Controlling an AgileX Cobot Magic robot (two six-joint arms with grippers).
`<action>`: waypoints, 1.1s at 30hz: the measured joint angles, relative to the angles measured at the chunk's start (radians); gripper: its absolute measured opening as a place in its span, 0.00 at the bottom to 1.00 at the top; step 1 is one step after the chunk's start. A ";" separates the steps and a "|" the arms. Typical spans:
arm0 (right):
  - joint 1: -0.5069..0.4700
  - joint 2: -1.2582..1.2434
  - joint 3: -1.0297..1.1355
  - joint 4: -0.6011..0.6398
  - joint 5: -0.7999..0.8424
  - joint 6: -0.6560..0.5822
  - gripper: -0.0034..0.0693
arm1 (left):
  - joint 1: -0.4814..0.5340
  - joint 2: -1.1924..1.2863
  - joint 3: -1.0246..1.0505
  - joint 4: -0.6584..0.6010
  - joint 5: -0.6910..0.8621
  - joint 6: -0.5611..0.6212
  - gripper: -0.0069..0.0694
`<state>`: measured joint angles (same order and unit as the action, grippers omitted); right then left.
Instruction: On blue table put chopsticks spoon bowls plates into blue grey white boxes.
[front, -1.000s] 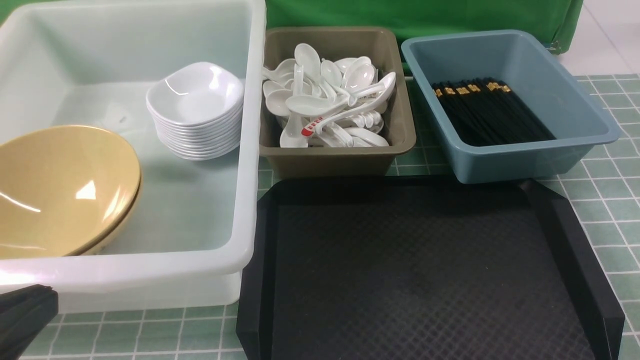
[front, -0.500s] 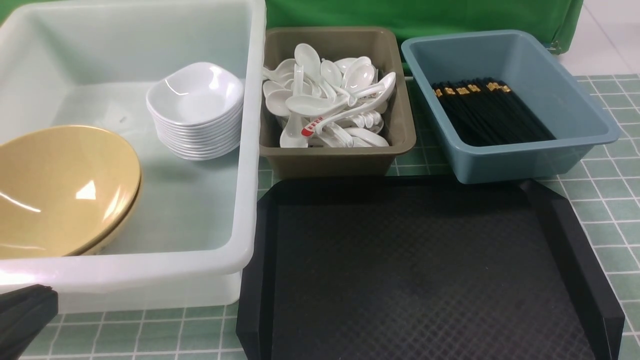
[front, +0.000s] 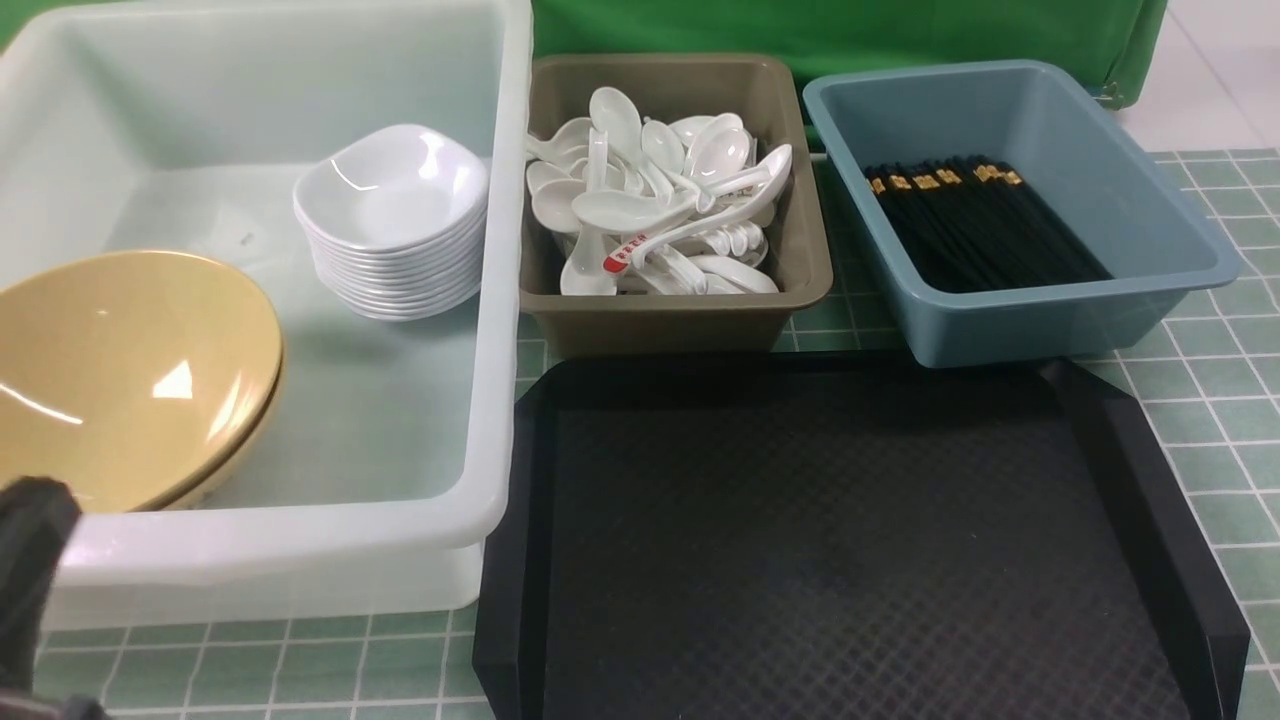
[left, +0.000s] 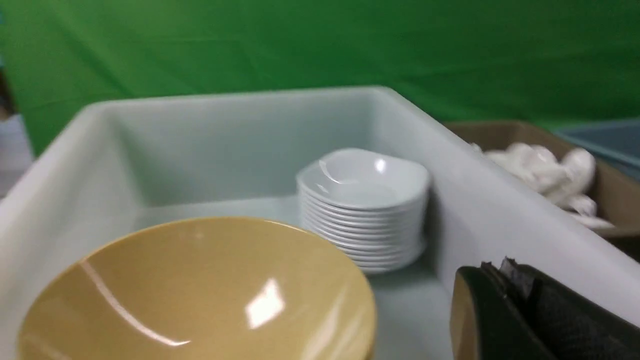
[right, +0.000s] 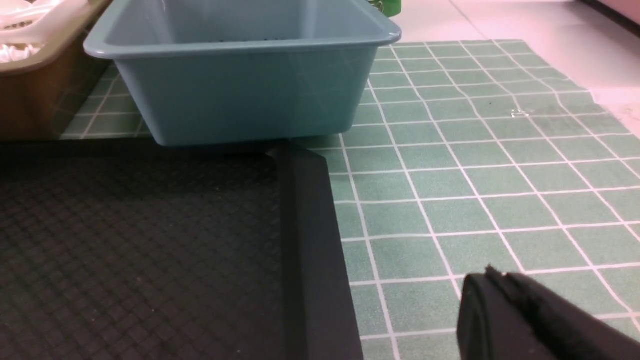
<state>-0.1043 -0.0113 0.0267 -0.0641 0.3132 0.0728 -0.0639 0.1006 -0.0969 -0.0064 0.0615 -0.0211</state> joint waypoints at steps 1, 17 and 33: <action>0.000 0.000 0.000 0.000 0.000 0.000 0.13 | 0.045 -0.018 0.050 -0.014 -0.047 0.000 0.08; 0.000 0.000 0.000 0.000 0.000 0.000 0.15 | 0.127 -0.113 0.123 -0.027 0.248 0.011 0.07; 0.000 0.000 0.000 0.000 0.001 0.000 0.18 | 0.127 -0.113 0.123 -0.028 0.248 0.012 0.07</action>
<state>-0.1043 -0.0113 0.0267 -0.0641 0.3143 0.0728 0.0627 -0.0126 0.0266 -0.0342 0.3100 -0.0095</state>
